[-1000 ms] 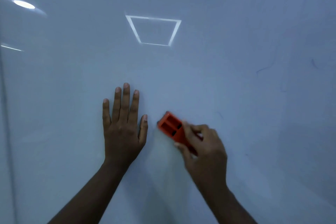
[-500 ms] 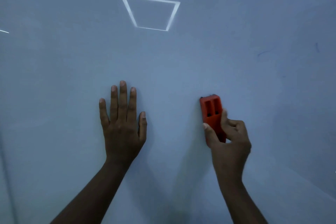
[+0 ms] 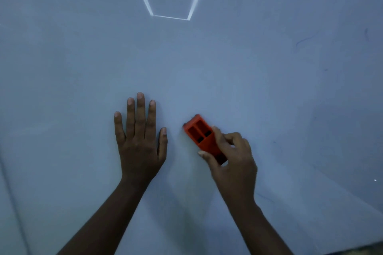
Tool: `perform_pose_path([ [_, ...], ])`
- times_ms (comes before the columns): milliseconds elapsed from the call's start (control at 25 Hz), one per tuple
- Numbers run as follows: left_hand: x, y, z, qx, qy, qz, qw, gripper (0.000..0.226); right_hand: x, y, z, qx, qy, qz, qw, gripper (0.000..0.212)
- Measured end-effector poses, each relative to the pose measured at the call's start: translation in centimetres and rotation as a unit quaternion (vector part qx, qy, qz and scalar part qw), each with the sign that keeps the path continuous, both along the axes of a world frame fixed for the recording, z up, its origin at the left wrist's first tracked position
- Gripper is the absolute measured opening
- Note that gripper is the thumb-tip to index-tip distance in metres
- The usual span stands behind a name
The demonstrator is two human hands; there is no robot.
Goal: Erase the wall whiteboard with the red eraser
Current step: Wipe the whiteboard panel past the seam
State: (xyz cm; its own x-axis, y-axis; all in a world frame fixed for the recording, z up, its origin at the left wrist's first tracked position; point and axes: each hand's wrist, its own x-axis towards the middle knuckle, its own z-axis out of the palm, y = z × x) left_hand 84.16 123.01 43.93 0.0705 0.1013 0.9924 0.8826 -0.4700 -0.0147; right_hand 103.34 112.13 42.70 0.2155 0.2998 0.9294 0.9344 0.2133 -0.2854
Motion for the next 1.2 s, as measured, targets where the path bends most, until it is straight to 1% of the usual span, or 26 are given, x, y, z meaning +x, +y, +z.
perform_pose_path([
  [120,-0.1,0.0,-0.9,0.002,0.006,0.0,1.0,0.064,4.2,-0.7,-0.2,0.004,0.16,0.02,0.987,0.066],
  [200,-0.1,0.0,-1.5,-0.003,0.007,0.001,1.0,0.065,6.1,-1.5,-1.7,0.016,0.27,0.044,0.962,0.066],
  [240,0.0,0.0,-1.7,-0.007,0.006,0.003,1.0,0.065,6.4,-1.9,-2.7,0.019,0.309,0.043,0.95,0.066],
  [320,0.2,-0.1,-2.2,-0.013,0.002,0.004,1.0,0.066,6.3,-2.3,-4.4,0.021,0.356,0.037,0.933,0.06],
  [400,0.5,-0.3,-2.6,-0.014,-0.004,0.002,1.0,0.065,5.7,-2.1,-4.9,0.021,0.38,0.032,0.924,0.051],
  [440,0.7,-0.3,-2.8,-0.016,-0.007,0.002,1.0,0.065,5.1,-1.8,-4.7,0.018,0.378,0.025,0.925,0.048],
  [480,0.8,-0.4,-3.0,-0.018,-0.011,0.002,1.0,0.065,4.3,-1.4,-4.5,0.016,0.359,0.014,0.933,0.052],
  [520,0.9,-0.4,-3.2,-0.02,-0.013,0.002,1.0,0.065,3.2,-0.9,-4.7,0.009,0.32,0.005,0.947,0.056],
  [600,1.1,-0.4,-3.7,-0.022,-0.016,-0.002,1.0,0.064,-0.1,0.0,-5.8,-0.015,0.2,-0.015,0.98,0.059],
  [640,1.1,-0.4,-4.0,-0.023,-0.015,-0.005,1.0,0.064,-1.9,0.3,-6.8,-0.034,0.135,-0.022,0.99,0.059],
  [720,1.0,-0.3,-4.5,-0.022,-0.009,-0.012,1.0,0.064,-4.3,0.4,-9.4,-0.066,0.04,-0.027,0.997,0.059],
  [840,0.7,-0.2,-5.3,-0.019,0.005,-0.009,1.0,0.064,-4.5,0.0,-12.4,-0.086,-0.014,-0.033,0.996,0.06],
  [920,0.4,-0.2,-6.0,-0.013,0.014,-0.008,1.0,0.064,-3.0,-0.5,-12.7,-0.093,-0.019,-0.025,0.995,0.059],
  [960,0.4,-0.2,-6.3,-0.011,0.017,-0.007,1.0,0.063,-2.0,-0.7,-12.3,-0.089,0.009,-0.02,0.996,0.058],
  [1000,0.3,-0.2,-6.5,-0.008,0.02,-0.006,1.0,0.063,-0.7,-0.8,-11.3,-0.07,0.065,-0.012,0.995,0.057],
  [1040,0.3,-0.2,-6.8,-0.007,0.022,-0.005,1.0,0.064,0.8,-1.0,-10.0,-0.047,0.142,0.002,0.989,0.056],
  [1080,0.3,-0.2,-7.0,-0.007,0.023,-0.004,1.0,0.064,2.6,-1.2,-8.7,-0.021,0.228,0.024,0.973,0.055],
  [1120,0.3,-0.2,-7.2,-0.009,0.024,-0.004,1.0,0.064,4.2,-1.4,-7.5,0.005,0.295,0.049,0.954,0.055],
  [1160,0.3,-0.2,-7.5,-0.012,0.024,-0.005,1.0,0.064,5.5,-1.7,-6.9,0.025,0.335,0.067,0.94,0.056],
  [1200,0.3,-0.2,-7.7,-0.014,0.024,-0.006,1.0,0.065,6.5,-1.9,-6.9,0.036,0.355,0.073,0.931,0.057],
])
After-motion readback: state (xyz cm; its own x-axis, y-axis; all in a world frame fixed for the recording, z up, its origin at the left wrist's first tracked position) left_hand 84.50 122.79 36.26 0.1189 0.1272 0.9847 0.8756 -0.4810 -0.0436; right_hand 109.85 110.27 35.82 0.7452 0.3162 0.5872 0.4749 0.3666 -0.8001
